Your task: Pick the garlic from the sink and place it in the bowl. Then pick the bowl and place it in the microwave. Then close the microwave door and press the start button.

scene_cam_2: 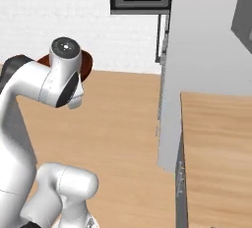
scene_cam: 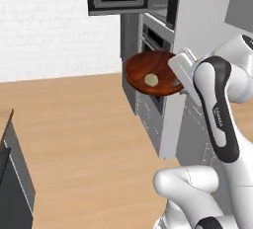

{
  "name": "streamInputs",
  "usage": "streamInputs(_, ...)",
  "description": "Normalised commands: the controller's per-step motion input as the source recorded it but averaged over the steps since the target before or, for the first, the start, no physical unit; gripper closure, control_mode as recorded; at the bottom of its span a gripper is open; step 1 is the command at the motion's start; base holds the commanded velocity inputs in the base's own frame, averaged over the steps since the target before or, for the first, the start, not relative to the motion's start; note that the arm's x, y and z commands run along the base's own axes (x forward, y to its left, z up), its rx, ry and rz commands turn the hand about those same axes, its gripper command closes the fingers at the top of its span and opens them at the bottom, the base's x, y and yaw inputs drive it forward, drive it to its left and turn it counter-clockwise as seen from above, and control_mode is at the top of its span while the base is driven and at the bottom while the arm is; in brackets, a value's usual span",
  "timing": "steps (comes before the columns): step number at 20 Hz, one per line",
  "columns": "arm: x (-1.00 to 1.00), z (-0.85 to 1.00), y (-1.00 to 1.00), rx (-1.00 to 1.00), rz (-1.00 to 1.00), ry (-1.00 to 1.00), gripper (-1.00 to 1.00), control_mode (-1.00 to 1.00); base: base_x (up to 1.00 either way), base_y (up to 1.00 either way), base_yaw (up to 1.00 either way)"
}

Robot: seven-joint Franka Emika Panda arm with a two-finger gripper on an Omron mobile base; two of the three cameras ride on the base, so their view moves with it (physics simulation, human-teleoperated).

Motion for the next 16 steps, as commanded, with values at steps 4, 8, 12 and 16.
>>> streamInputs(4, 0.0, 0.0, 0.0, 0.0, 0.0, 0.0, 1.0, 1.0, 1.0, 0.49, -0.26)
streamInputs(8, 0.0, 0.0, 0.0, 0.0, 0.0, 0.0, 1.0, 1.0, 1.0, 0.94, -0.2)
streamInputs(12, 0.0, 0.0, 0.0, 0.0, 0.0, 0.0, 1.0, 1.0, 1.0, 0.52, -0.23)
streamInputs(16, 0.0, 0.0, 0.0, 0.0, 0.0, 0.0, 1.0, 1.0, 1.0, 0.0, -0.42)
